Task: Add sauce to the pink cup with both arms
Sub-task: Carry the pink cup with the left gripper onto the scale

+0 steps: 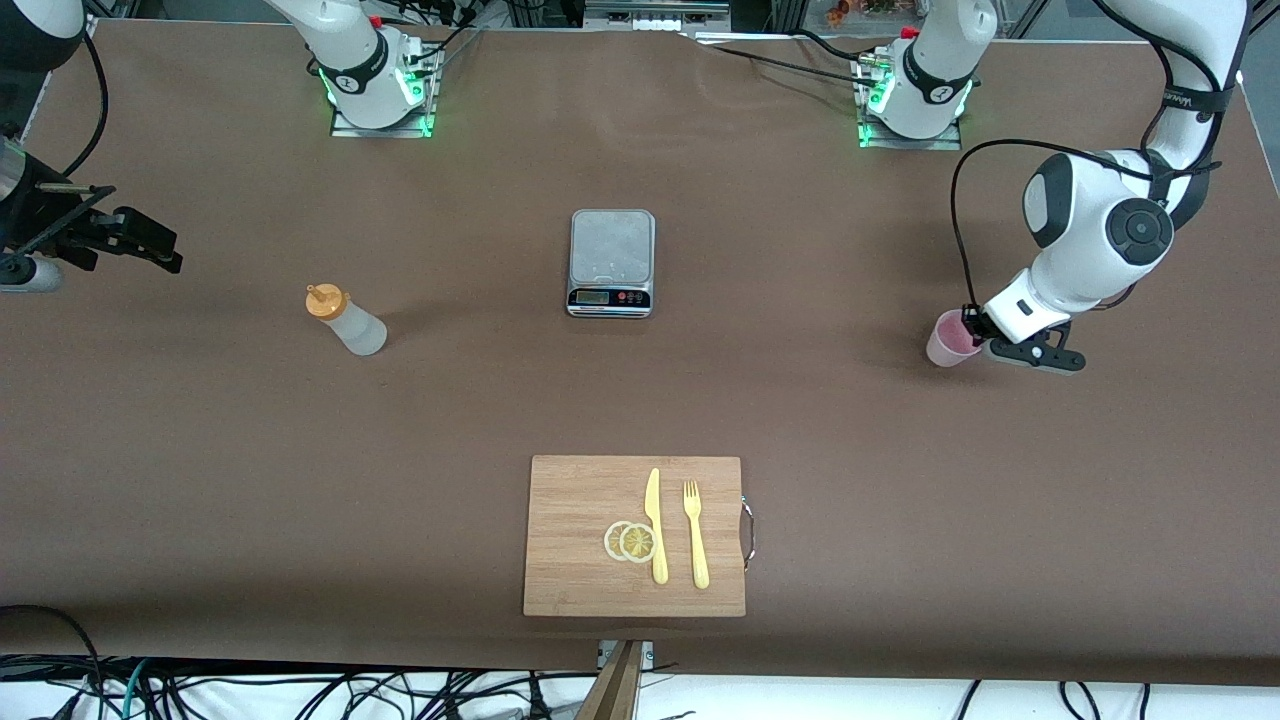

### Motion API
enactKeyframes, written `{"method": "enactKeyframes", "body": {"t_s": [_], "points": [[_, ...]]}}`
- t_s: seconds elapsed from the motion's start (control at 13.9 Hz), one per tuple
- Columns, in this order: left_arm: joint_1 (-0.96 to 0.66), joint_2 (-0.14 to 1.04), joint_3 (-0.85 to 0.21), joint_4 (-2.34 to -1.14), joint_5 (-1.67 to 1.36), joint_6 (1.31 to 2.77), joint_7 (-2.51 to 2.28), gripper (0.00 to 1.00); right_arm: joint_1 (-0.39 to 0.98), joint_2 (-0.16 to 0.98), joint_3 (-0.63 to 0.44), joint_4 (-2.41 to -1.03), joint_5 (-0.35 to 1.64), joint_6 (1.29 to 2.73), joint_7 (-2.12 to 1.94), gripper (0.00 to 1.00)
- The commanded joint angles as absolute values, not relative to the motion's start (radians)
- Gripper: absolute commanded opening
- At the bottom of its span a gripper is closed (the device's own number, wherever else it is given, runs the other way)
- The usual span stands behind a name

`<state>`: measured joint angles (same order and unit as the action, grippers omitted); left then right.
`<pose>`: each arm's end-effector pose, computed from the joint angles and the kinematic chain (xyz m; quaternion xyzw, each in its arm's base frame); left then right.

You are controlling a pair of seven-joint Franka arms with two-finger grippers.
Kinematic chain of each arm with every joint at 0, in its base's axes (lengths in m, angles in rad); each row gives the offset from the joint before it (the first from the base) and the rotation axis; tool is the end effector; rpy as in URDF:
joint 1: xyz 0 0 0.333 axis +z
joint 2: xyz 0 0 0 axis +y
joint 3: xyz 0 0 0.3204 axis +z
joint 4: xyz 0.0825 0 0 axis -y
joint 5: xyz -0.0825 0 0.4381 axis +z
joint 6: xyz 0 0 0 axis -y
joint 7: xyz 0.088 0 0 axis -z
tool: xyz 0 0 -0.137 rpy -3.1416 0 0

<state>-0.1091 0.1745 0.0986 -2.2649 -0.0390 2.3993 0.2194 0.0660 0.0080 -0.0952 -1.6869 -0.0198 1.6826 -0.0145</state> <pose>0.5653 -0.0058 0.2131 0.9947 -0.1007 -0.0189 0.0064 0.6160 -0.0203 0.5423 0.9999 -0.0062 -0.0064 0.0101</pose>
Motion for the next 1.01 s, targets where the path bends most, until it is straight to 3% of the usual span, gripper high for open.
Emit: {"method": "enactKeyframes", "body": {"t_s": [0.0,0.5,0.94], "points": [[-0.133,0.166,0.048,-2.149,-0.089,2.266,0.186,0.0,0.06,0.003,-0.097,-1.689,-0.003,1.678,-0.028,1.0],[-0.201,0.175,-0.224,-2.108,-0.097,2.243,-0.233,0.0,0.06,0.003,-0.097,-1.689,-0.003,1.678,-0.028,1.0],[-0.463,0.232,-0.232,-2.037,-0.097,2.247,-0.489,0.0,0.06,0.003,-0.097,-1.689,-0.003,1.678,-0.028,1.0]]}}
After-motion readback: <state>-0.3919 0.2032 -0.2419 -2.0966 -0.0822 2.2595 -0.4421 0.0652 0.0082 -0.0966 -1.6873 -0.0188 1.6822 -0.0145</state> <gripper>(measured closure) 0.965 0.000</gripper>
